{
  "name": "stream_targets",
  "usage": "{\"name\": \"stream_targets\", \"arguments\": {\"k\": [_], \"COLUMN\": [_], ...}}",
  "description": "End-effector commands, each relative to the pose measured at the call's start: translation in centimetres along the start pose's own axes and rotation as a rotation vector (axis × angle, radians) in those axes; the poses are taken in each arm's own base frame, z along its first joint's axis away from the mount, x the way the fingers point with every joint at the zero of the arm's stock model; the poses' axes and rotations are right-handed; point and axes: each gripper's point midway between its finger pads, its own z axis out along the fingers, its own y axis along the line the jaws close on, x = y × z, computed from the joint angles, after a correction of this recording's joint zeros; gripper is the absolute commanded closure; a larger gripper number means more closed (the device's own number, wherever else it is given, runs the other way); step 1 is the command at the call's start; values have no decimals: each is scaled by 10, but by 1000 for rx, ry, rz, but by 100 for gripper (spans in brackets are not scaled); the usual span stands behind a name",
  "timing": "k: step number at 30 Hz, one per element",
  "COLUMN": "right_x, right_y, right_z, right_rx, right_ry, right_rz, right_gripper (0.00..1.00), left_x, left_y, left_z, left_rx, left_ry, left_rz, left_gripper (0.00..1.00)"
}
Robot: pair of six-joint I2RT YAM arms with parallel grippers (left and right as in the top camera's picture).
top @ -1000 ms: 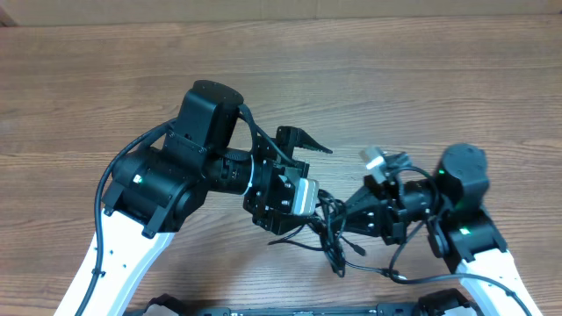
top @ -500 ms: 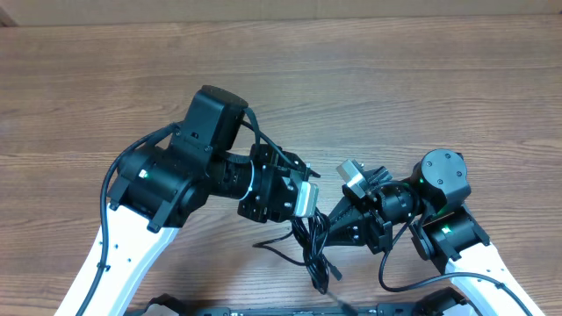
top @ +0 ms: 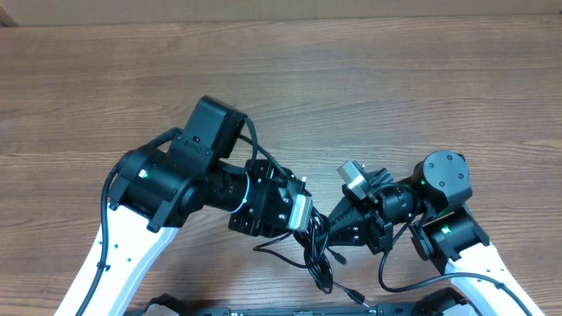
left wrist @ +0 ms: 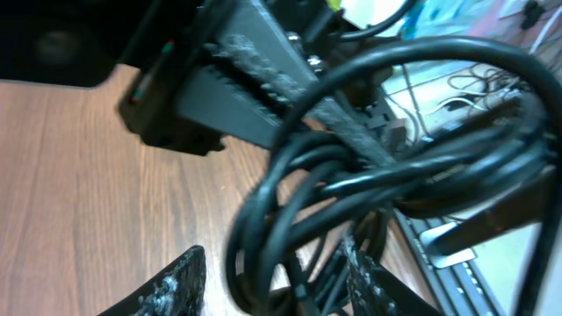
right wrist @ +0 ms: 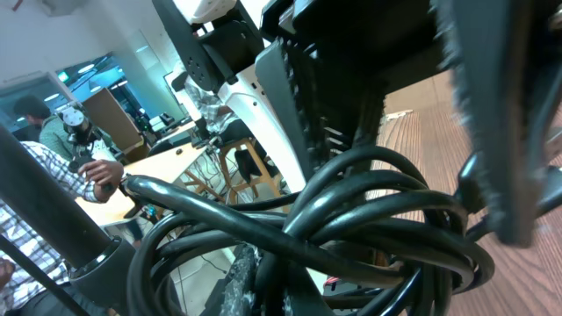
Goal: Untangle cables
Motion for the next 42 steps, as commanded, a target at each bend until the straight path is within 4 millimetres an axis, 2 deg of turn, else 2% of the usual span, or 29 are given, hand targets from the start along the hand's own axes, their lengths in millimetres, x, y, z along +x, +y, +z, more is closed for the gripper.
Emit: {"name": "stream_targets", "arguments": {"k": [1,8,16,25,27,28,30,36,37,39,41,42], "right_x": [-5,-5,-5,-5,-6,-7,-8,-10,-10,-10,-10,-11], "right_y": [4,5,5,4,2,1,-1,-13,-16,-23,-29,-34], "right_z": [2,2,2,2,1,1,1,0,0,-1,-6,-9], "right_rx": [-9,-9,-9,-9,5,14,25,84,98,131,166,190], "right_ry": [3,3,3,3,-4,-9,-14,-42,-48,-62,-77,-91], "right_rz": [-43,-45,-45,-37,-10,4,6,55,65,91,125,154], "right_gripper": [96,96,96,95,90,83,83,70,62,56,40,37], "left_x": [-12,-16,-18,-17,-14,-10,-3,12,13,17,21,22], "left_y": [-9,-9,-10,-9,-8,-7,-4,2,2,3,4,4], "left_z": [0,0,0,0,0,0,1,0,-1,-3,-6,-8], "left_rx": [46,50,54,53,48,42,28,-14,-19,-39,-64,-74], "left_ry": [-78,-100,-113,-105,-85,-65,-23,67,77,104,135,145], "left_rz": [89,106,111,88,54,36,4,-88,-96,-115,-137,-146], "left_gripper": [49,67,96,96,96,96,96,96,96,96,96,96]}}
